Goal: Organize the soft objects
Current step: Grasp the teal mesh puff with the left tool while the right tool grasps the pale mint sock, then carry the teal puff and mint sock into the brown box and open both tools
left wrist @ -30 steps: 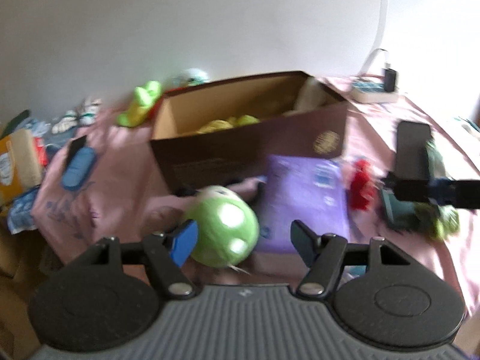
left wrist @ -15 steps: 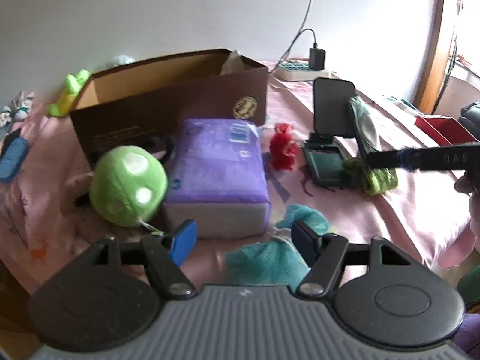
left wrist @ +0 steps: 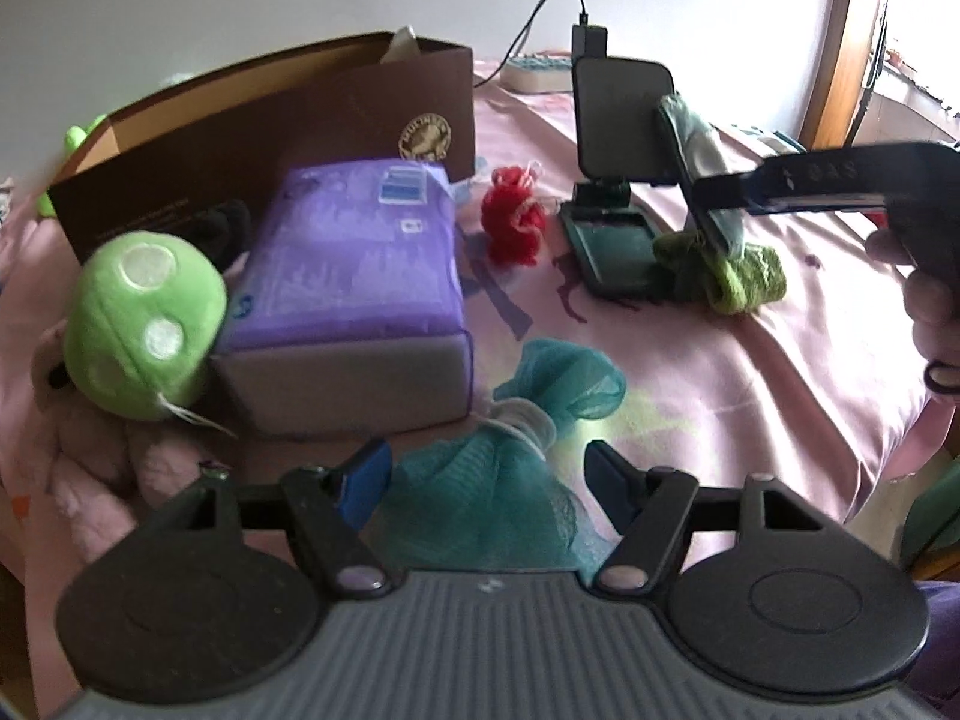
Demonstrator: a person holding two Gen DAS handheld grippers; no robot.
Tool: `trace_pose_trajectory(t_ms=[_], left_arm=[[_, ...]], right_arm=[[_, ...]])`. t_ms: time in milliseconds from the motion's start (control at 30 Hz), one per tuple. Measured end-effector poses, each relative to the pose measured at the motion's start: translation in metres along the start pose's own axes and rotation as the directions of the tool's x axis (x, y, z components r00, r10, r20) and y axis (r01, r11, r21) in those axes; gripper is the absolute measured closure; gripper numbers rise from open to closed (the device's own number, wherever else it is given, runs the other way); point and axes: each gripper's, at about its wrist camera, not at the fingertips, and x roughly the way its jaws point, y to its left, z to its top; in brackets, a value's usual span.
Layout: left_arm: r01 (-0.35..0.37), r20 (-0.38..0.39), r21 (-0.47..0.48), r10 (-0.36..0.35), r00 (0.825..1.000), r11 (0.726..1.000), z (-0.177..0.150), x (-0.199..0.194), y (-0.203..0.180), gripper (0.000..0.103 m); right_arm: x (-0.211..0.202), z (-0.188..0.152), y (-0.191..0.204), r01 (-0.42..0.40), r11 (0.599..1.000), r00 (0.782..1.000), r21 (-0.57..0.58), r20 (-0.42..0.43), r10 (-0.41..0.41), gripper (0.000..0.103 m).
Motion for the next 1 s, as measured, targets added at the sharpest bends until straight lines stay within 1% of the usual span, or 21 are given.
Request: trace_pose_trajectory(t_ms=[100, 200, 267, 300, 333, 367, 400, 433, 467, 533, 567, 633, 733, 867, 933, 1000], left_arm=[[0.001, -0.015, 0.008, -0.001, 1.0, 1.0, -0.002, 0.005, -0.001, 0.031], [0.0, -0.023, 0.006, 0.0, 1.0, 1.0, -0.002, 0.009, 0.0, 0.031], [0.003, -0.024, 0.004, -0.003, 1.0, 1.0, -0.002, 0.01, 0.001, 0.031], [0.006, -0.023, 0.008, -0.006, 1.0, 1.0, -0.002, 0.011, 0.0, 0.031], [0.006, -0.02, 0.014, -0.005, 1.0, 1.0, -0.002, 0.01, -0.001, 0.033], [0.004, -0.017, 0.022, -0.003, 1.0, 1.0, -0.002, 0.011, -0.002, 0.04], [0.004, -0.017, 0.031, -0.004, 1.0, 1.0, -0.001, 0.011, -0.003, 0.043], [0.005, -0.022, 0.037, -0.004, 1.0, 0.999, -0.001, 0.012, -0.005, 0.046], [0.0, -0.024, 0.041, 0.001, 1.0, 0.999, -0.001, 0.012, -0.005, 0.054], [0.006, -0.031, 0.04, -0.005, 1.0, 0.999, -0.002, 0.013, -0.005, 0.059], [0.007, -0.029, 0.039, -0.006, 1.0, 0.999, -0.002, 0.013, -0.005, 0.067], [0.002, -0.022, 0.043, -0.001, 1.0, 0.999, -0.002, 0.01, -0.006, 0.078], [0.012, 0.001, 0.051, -0.012, 1.0, 0.999, -0.003, 0.002, -0.007, 0.082], [0.032, 0.043, 0.06, -0.035, 0.998, 0.998, -0.002, -0.014, -0.009, 0.084], [0.039, 0.062, 0.061, -0.042, 0.997, 0.997, 0.001, -0.023, -0.01, 0.084], [0.044, 0.09, 0.058, -0.049, 0.995, 0.997, 0.004, -0.033, -0.009, 0.084]], right_arm=[[0.006, 0.003, -0.009, -0.019, 0.998, 1.0, 0.053, 0.001, 0.019, 0.07], [0.008, 0.004, -0.014, -0.045, 0.996, 0.999, 0.08, 0.003, 0.045, 0.07], [0.009, 0.003, -0.016, -0.07, 0.992, 0.998, 0.102, 0.008, 0.069, 0.073], [0.009, 0.002, -0.018, -0.083, 0.99, 0.997, 0.115, 0.013, 0.082, 0.076], [0.009, 0.001, -0.019, -0.092, 0.988, 0.996, 0.123, 0.015, 0.091, 0.08], [0.008, 0.001, -0.021, -0.099, 0.986, 0.995, 0.134, 0.019, 0.097, 0.081], [0.007, 0.001, -0.022, -0.105, 0.984, 0.994, 0.141, 0.026, 0.103, 0.085], [0.006, 0.0, -0.022, -0.11, 0.984, 0.994, 0.143, 0.03, 0.107, 0.092], [0.004, 0.0, -0.023, -0.113, 0.984, 0.993, 0.139, 0.033, 0.109, 0.095], [0.002, 0.0, -0.023, -0.11, 0.984, 0.994, 0.137, 0.035, 0.106, 0.103], [0.0, 0.0, -0.024, -0.109, 0.984, 0.994, 0.142, 0.043, 0.104, 0.103], [-0.004, 0.0, -0.026, -0.113, 0.982, 0.993, 0.153, 0.06, 0.104, 0.103], [-0.013, 0.001, -0.028, -0.139, 0.977, 0.988, 0.163, 0.097, 0.124, 0.103], [-0.022, 0.005, -0.029, -0.156, 0.973, 0.981, 0.169, 0.145, 0.132, 0.103], [-0.024, 0.008, -0.03, -0.181, 0.967, 0.975, 0.179, 0.159, 0.153, 0.103], [-0.026, 0.01, -0.03, -0.188, 0.965, 0.973, 0.181, 0.171, 0.158, 0.103]])
